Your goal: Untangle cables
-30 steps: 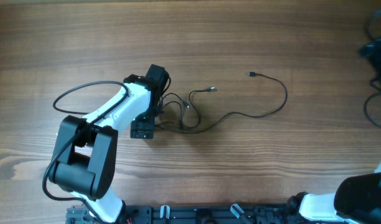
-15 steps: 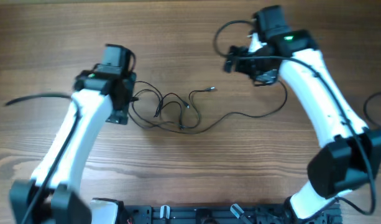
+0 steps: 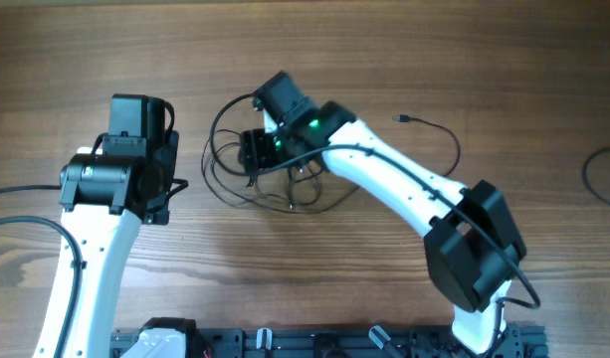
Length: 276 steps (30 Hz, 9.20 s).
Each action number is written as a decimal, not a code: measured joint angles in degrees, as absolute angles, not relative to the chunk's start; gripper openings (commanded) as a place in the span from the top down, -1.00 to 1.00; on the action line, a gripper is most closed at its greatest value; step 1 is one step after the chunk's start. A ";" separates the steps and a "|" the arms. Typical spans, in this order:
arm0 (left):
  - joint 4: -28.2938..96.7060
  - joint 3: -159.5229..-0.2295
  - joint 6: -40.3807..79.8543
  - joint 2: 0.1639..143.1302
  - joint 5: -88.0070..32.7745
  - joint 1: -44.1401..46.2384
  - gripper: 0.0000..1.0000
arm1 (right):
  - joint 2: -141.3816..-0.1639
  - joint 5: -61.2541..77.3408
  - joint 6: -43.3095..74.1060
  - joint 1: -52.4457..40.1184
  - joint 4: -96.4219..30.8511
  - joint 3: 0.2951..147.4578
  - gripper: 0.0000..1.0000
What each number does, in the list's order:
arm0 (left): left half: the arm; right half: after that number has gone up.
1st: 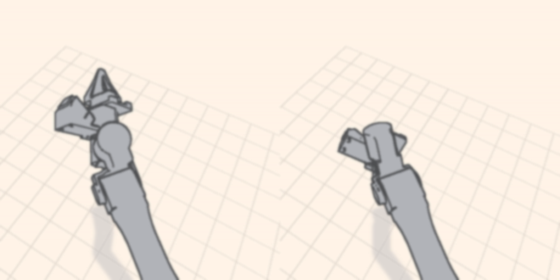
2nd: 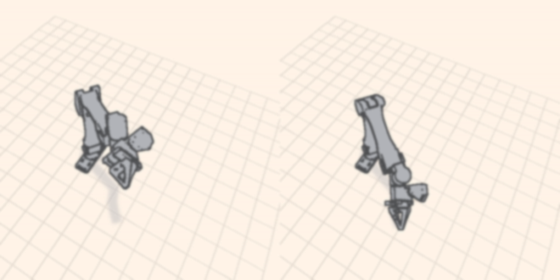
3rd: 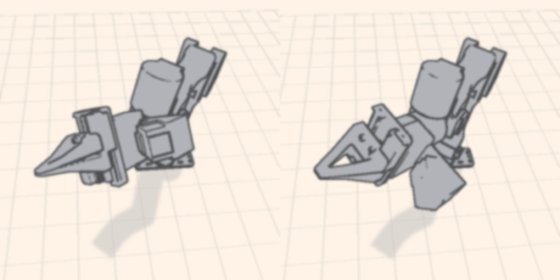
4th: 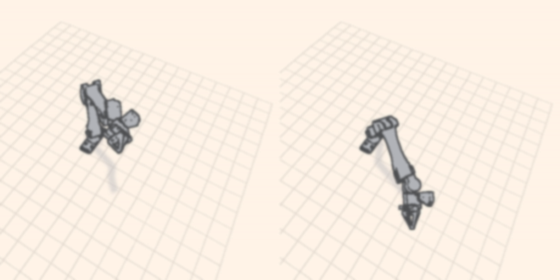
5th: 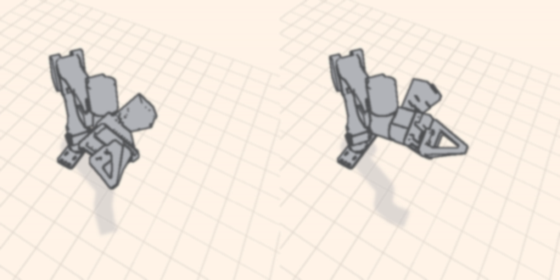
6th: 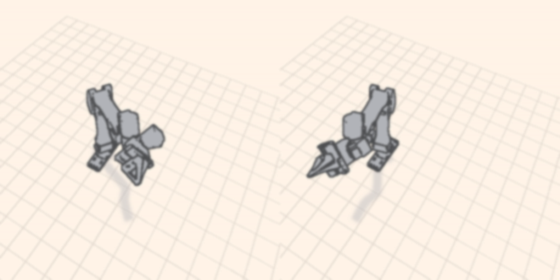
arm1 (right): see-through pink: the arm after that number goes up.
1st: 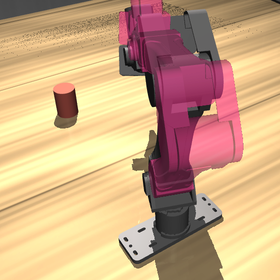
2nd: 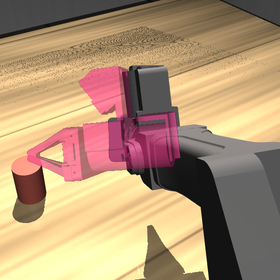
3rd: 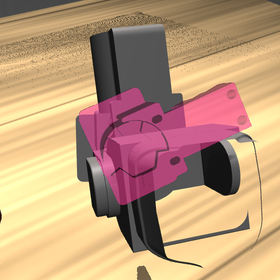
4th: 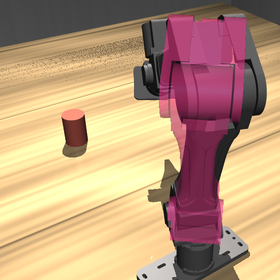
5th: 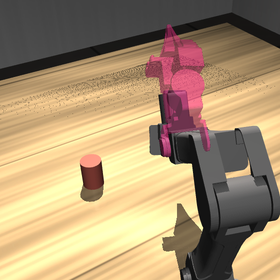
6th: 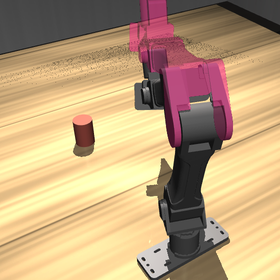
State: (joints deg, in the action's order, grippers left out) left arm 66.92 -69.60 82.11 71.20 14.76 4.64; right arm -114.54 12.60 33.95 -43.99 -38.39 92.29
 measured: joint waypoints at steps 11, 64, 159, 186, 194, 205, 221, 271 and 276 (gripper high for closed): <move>67.11 -69.60 82.11 71.22 14.76 4.64 -1.00 | -119.87 5.54 49.08 -46.74 -34.17 92.27 0.20; 69.95 -69.60 82.11 71.24 14.46 4.64 -1.00 | -110.56 8.71 -21.39 -53.58 -23.42 69.01 -0.52; 44.75 -77.52 67.51 74.26 -9.28 -6.55 -1.00 | -106.17 34.17 -10.55 -18.22 -47.83 106.15 -0.99; 64.10 -77.47 66.67 66.04 5.13 -9.02 -1.00 | -128.40 -1.48 -22.41 -49.15 -45.54 96.71 0.92; 64.12 -77.47 66.67 66.04 5.17 -9.02 -1.00 | -124.14 -6.96 -18.06 -43.64 -55.40 111.90 0.91; 64.14 -77.47 66.67 66.04 5.34 -9.02 -1.00 | -113.71 -7.40 -25.43 -12.62 -42.04 115.92 0.92; 64.12 -77.47 66.67 66.04 5.34 -9.02 -1.00 | -136.25 19.18 -28.67 0.05 -39.29 114.06 -0.99; 64.23 -77.43 66.67 66.04 5.56 -9.02 -1.00 | -18.72 7.57 -5.04 1.34 -64.51 67.20 -0.99; 64.18 -77.43 66.67 66.04 5.56 -9.02 -0.99 | -18.72 6.98 -5.85 1.34 -52.84 63.57 -0.99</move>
State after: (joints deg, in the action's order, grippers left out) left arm 64.18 -77.43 66.67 66.04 5.56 -9.02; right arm -18.72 6.98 -5.85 1.34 -52.84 63.57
